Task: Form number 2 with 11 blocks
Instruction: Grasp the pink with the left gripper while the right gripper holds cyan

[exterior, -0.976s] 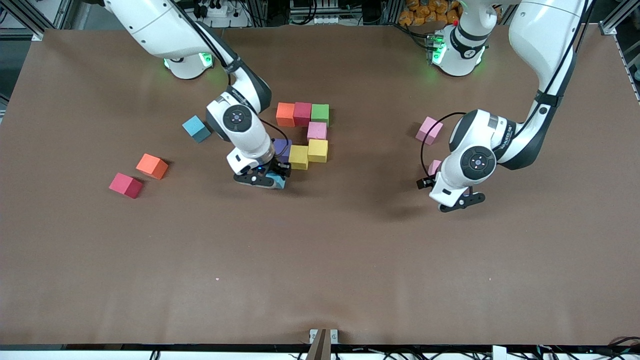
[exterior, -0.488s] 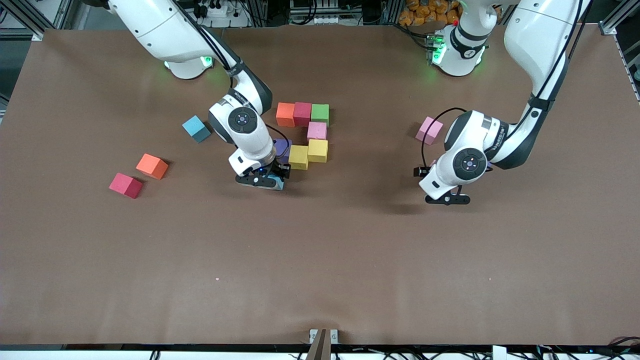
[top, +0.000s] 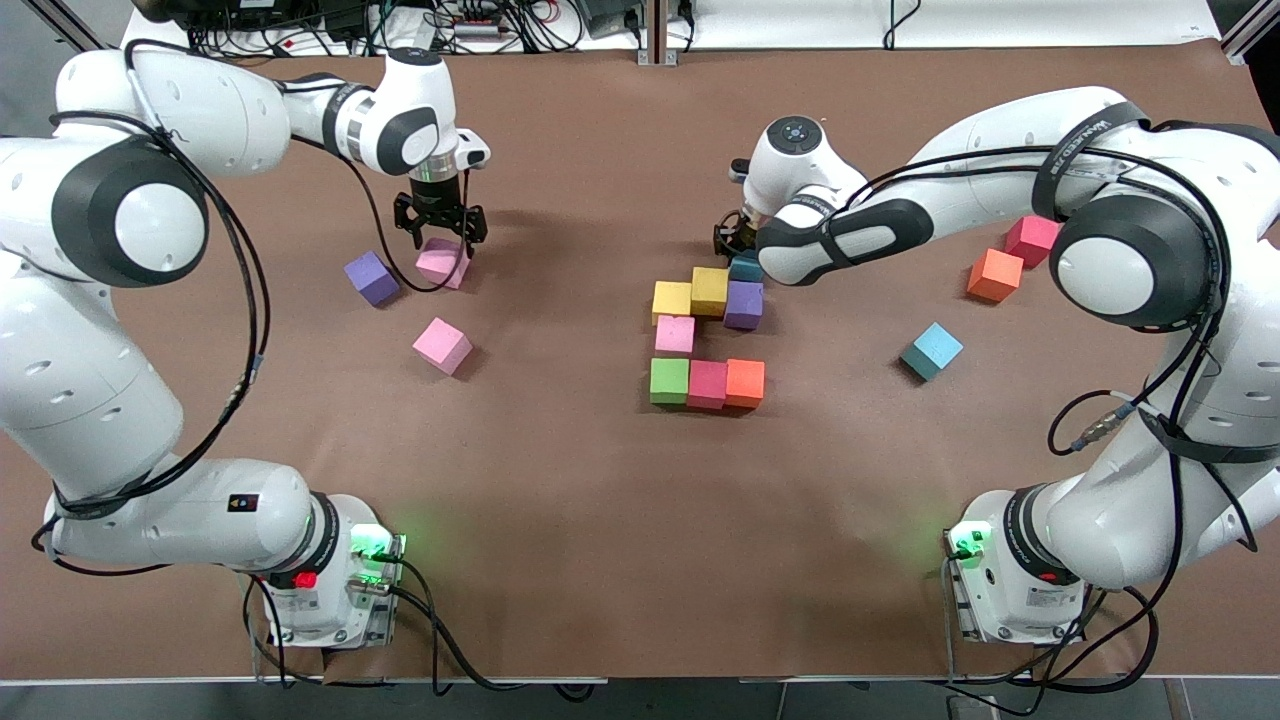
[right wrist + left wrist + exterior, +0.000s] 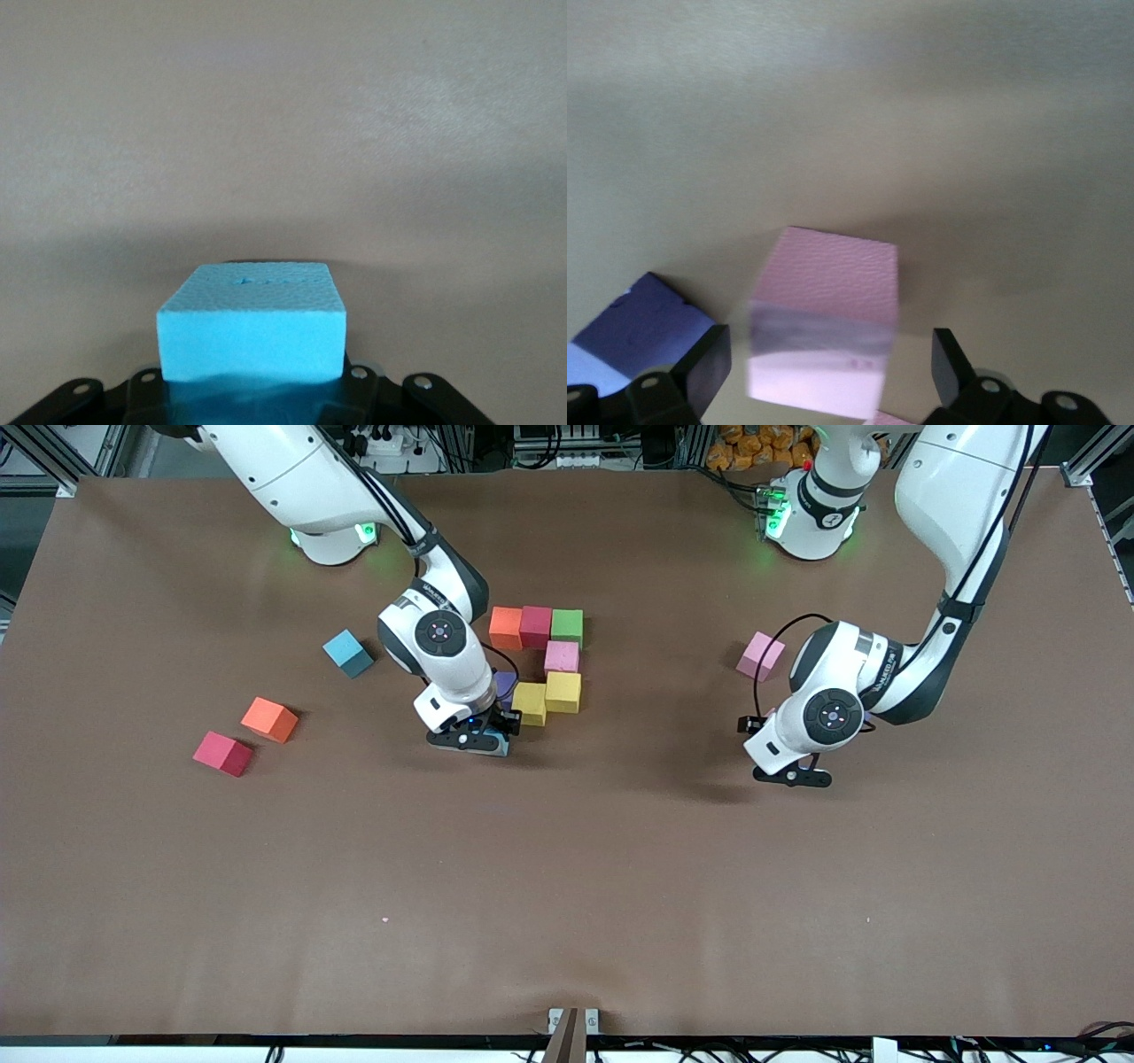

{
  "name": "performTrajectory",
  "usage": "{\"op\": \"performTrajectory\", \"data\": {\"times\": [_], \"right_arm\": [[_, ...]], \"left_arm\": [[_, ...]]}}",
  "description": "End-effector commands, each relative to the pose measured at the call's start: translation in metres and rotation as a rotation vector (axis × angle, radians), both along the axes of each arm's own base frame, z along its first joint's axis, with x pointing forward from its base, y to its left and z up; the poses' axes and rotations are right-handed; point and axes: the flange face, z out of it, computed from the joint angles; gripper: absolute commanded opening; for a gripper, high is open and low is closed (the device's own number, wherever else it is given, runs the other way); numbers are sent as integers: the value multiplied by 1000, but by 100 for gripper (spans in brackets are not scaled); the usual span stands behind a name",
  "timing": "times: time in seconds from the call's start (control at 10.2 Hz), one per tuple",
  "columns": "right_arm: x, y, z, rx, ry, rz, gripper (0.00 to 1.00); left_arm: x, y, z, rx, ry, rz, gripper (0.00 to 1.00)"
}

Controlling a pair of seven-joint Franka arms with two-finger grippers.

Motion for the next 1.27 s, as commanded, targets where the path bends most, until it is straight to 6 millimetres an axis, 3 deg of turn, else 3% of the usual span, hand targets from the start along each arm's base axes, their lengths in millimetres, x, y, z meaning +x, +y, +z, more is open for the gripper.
{"op": "performTrajectory", "data": {"times": [0.0, 0.78, 0.88, 0.98, 1.07, 1.17], "right_arm": [[0, 0, -5, -44, -6, 15, 44], [2, -2, -9, -52, -8, 22, 44], [3, -2, -7, -50, -9, 20, 44], [3, -2, -7, -49, -10, 20, 44], [3, -2, -8, -50, -8, 20, 44], [3, -2, -7, -50, -9, 18, 44]], "left_arm": [[1, 12, 7, 12, 3, -27, 100], [-2, 6, -15, 2, 30, -38, 100], [-2, 5, -17, 1, 31, -38, 96], [-2, 4, -18, 1, 31, -38, 41], [-3, 3, -21, 3, 35, -31, 21], [-2, 2, -20, 2, 33, -29, 19]]}}
